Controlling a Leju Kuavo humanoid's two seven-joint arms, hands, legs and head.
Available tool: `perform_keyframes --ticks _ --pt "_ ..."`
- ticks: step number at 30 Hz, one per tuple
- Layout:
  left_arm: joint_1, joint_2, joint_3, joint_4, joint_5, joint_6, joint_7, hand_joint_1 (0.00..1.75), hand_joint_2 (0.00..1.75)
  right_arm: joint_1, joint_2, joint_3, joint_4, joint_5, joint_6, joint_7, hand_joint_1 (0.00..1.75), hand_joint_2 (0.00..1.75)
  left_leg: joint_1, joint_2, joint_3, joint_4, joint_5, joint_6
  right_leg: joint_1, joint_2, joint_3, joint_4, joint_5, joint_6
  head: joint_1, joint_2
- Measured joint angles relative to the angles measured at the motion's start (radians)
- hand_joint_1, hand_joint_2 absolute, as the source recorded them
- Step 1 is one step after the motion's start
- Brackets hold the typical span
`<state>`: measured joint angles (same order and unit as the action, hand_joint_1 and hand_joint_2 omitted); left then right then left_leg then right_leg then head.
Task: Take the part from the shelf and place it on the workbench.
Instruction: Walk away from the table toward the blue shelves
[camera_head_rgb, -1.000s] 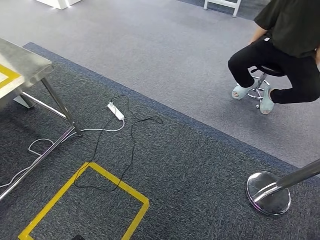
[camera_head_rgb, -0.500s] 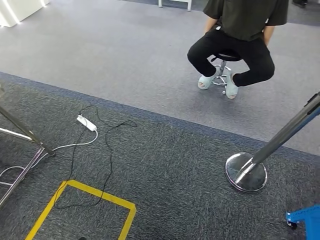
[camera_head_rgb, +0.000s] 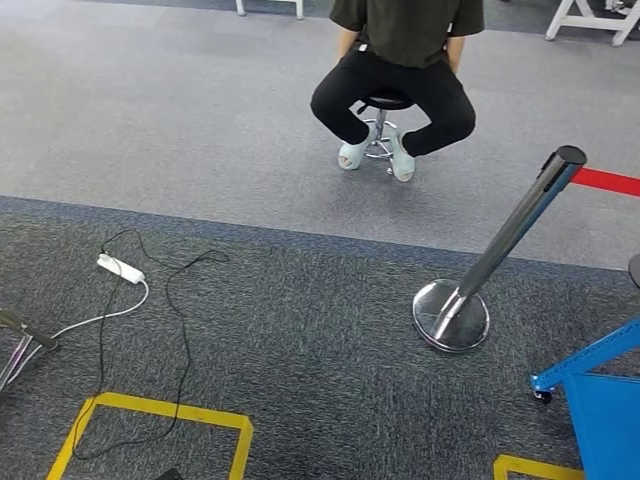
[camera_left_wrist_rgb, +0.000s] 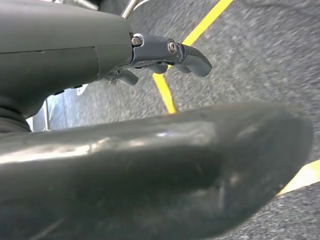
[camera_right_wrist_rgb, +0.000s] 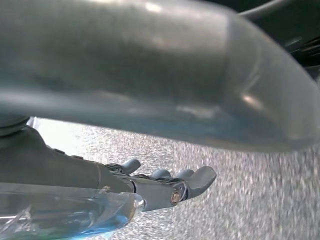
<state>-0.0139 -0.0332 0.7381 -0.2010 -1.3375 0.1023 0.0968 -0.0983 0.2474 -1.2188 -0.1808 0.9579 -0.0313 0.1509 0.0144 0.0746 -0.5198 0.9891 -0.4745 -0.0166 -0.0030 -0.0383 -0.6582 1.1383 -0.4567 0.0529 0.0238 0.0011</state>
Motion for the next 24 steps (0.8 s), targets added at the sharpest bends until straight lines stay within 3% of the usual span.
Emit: perform_keyframes --ticks 2,3,5,6,8,9,11,12,13,14,16,18,20,22,24 --pt "-0.001 0.0 -0.001 0.0 0.0 0.001 0.0 0.0 0.0 -0.003 0.0 -0.001 0.0 0.0 0.0 -0.001 0.0 0.0 -0.005 0.019 0.01 0.0 -0.008 -0.011 0.003 -0.032 0.052 -0.091 0.027 -0.01 -0.003 0.0" --pt "-0.002 0.001 -0.002 0.0 0.0 0.001 0.0 0.0 0.0 -0.004 0.0 -0.001 0.0 0.0 0.0 -0.001 0.0 0.0 -0.007 0.027 0.013 -0.002 -0.009 -0.017 0.006 -0.032 0.055 -0.099 0.027 -0.016 -0.004 0.0" --pt "-0.004 0.0 -0.005 0.0 0.0 0.001 -0.001 0.0 0.0 -0.004 0.0 -0.002 0.0 0.0 0.0 -0.001 0.0 0.0 -0.004 0.042 0.02 -0.006 -0.011 -0.029 0.006 -0.007 0.052 -0.103 0.03 -0.028 -0.005 0.0" --pt "-0.005 -0.001 -0.007 0.0 0.0 0.001 -0.001 0.0 0.0 -0.003 0.0 -0.002 0.0 0.0 0.0 -0.001 0.0 0.0 -0.002 0.033 0.019 0.0 -0.02 -0.034 0.005 0.005 0.052 -0.106 0.032 -0.034 -0.006 0.0" --pt "-0.005 -0.002 -0.009 0.0 -0.007 -0.003 -0.011 0.0 0.0 -0.004 0.0 -0.003 0.0 0.001 0.0 -0.001 0.0 0.0 0.001 -0.016 -0.013 0.072 -0.068 -0.04 0.0 0.031 0.054 -0.112 0.036 -0.045 -0.013 0.0" --pt "-0.003 -0.001 -0.012 0.0 -0.016 -0.004 -0.028 0.0 0.0 -0.005 0.0 -0.003 0.0 0.002 0.0 -0.001 0.0 0.0 0.001 -0.043 -0.045 0.138 -0.102 -0.041 0.001 0.044 0.053 -0.113 0.037 -0.048 -0.016 0.0" --pt "0.004 -0.001 -0.025 0.0 -0.033 0.018 -0.1 0.0 0.0 -0.005 0.0 -0.004 0.0 -0.002 0.0 -0.005 0.0 0.0 0.0 -0.065 -0.111 0.259 -0.144 -0.041 0.001 0.073 0.053 -0.113 0.037 -0.051 -0.019 0.0" --pt "0.006 -0.003 -0.033 0.0 -0.037 0.038 -0.14 0.0 0.0 -0.004 0.0 -0.004 0.0 -0.005 -0.001 -0.007 0.0 0.0 -0.001 -0.068 -0.127 0.278 -0.136 -0.04 0.002 0.089 0.053 -0.112 0.037 -0.051 -0.018 0.0" --pt "0.006 -0.006 -0.039 0.0 -0.037 0.057 -0.171 0.0 0.0 -0.002 0.0 -0.005 0.0 -0.007 -0.001 -0.008 0.0 0.0 0.0 -0.07 -0.124 0.257 -0.107 -0.038 0.002 0.105 0.054 -0.112 0.037 -0.051 -0.019 0.0" --pt "0.005 -0.008 -0.043 0.0 -0.035 0.067 -0.184 0.0 0.0 -0.002 0.0 -0.005 0.0 -0.008 -0.001 -0.009 0.0 0.0 0.001 -0.079 -0.104 0.203 -0.065 -0.037 0.001 0.121 0.055 -0.112 0.038 -0.049 -0.019 0.0" --pt "0.002 -0.011 -0.048 0.0 -0.032 0.063 -0.175 0.0 0.0 -0.004 0.0 -0.005 0.0 -0.007 -0.001 -0.009 0.0 0.0 0.009 -0.124 -0.05 0.071 0.0 -0.035 0.001 0.15 0.053 -0.109 0.04 -0.042 -0.019 0.0" --pt "0.002 -0.012 -0.051 0.0 -0.032 0.035 -0.159 0.0 0.0 -0.004 0.0 -0.005 0.0 -0.002 -0.001 -0.009 0.0 0.0 0.012 -0.156 -0.025 0.008 0.012 -0.03 0.0 0.176 0.044 -0.107 0.043 -0.029 -0.018 0.0" --pt "0.0 -0.014 -0.054 0.0 -0.029 -0.008 -0.144 0.0 0.0 0.001 0.0 -0.005 0.0 0.004 0.0 -0.006 0.0 0.0 0.008 -0.141 -0.023 0.002 0.01 -0.018 -0.004 0.192 0.034 -0.111 0.047 -0.016 -0.018 0.0" --pt "-0.003 -0.017 -0.054 0.0 -0.02 -0.042 -0.119 0.0 0.0 0.005 0.0 -0.005 0.0 0.008 0.0 -0.003 0.0 0.0 0.007 -0.118 -0.02 -0.002 0.014 -0.002 -0.002 0.148 0.018 -0.083 0.029 -0.007 -0.014 0.0" --pt "0.0 -0.019 -0.054 0.0 -0.023 -0.057 -0.106 0.0 0.0 0.002 0.0 -0.005 0.0 0.01 0.0 -0.001 0.0 0.0 0.004 -0.09 -0.016 -0.004 0.012 0.008 0.001 0.076 -0.032 0.026 -0.032 -0.001 -0.009 0.0"
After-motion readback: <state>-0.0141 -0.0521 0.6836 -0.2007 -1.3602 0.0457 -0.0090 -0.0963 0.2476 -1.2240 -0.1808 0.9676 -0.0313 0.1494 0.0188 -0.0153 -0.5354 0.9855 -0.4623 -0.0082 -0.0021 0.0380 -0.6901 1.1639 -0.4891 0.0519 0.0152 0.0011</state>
